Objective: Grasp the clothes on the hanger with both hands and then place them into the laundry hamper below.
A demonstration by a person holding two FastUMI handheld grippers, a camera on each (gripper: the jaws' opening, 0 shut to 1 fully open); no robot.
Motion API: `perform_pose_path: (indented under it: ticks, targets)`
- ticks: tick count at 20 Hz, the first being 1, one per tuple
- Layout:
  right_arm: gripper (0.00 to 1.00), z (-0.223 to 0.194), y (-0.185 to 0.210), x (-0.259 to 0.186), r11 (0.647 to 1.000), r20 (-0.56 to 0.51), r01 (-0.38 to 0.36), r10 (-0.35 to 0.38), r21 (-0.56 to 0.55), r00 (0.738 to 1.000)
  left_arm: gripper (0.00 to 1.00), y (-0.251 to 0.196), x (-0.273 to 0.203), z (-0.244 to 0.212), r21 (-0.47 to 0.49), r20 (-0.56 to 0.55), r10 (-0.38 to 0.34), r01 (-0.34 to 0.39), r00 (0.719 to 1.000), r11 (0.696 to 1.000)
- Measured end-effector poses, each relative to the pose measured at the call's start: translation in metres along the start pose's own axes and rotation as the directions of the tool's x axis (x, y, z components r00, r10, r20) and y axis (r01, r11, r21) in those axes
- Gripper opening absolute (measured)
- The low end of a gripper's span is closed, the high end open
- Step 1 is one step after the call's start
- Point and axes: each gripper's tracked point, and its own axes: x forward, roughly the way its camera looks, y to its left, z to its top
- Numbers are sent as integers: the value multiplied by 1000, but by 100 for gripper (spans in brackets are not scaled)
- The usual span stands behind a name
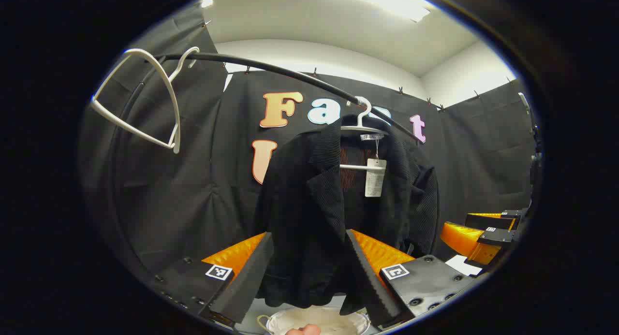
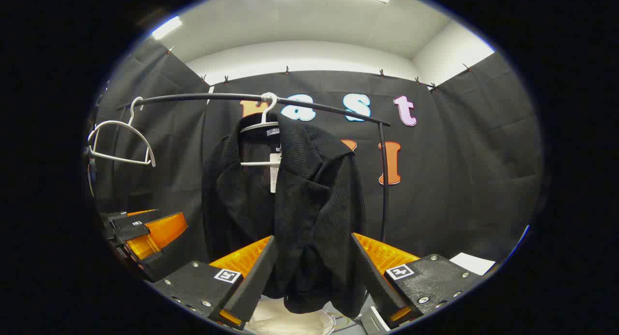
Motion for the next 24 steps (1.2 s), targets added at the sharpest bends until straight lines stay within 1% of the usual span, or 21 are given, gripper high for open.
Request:
perform_pose_path:
  ticks: [5,6,7,8,9,16,17,19,20,21,24]
  targets:
    - [99,-2,-2,-5,1000,4,-5,5,22,1000,92,-4,-3,1,10,-1,5,-5,1000,1000]
    - [93,-3,-3,-6,1000,2,-4,4,27,1000,92,-4,-4,2,14,0,5,-5,1000,1000]
    - [93,-3,-3,-6,999,1,-4,4,34,1000,92,-3,-5,3,17,0,7,-7,1000,1000]
    - [93,-4,-3,-6,999,-2,-6,6,41,1000,96,-2,-6,3,18,0,12,-12,1000,1000]
    - [93,-5,-3,-5,999,-4,-7,7,46,1000,92,-1,-7,2,16,-2,15,-14,1000,1000]
    - [93,-11,4,0,999,-18,-26,27,45,999,92,8,-9,0,18,-11,35,-35,999,999]
    - [93,-11,6,4,999,-17,-29,30,44,999,96,8,-8,0,23,-8,35,-34,999,999]
    - [93,-10,9,9,999,-13,-34,35,41,999,96,12,-8,4,31,2,39,-39,999,999]
    - [93,-9,12,14,998,-10,-41,41,42,999,96,14,-8,5,28,6,41,-41,999,999]
    - [93,-9,16,20,998,-8,-52,52,41,999,92,15,-8,6,24,7,44,-44,999,999]
    - [93,-13,35,48,992,-19,-120,121,46,992,92,21,-11,7,28,6,48,-49,999,998]
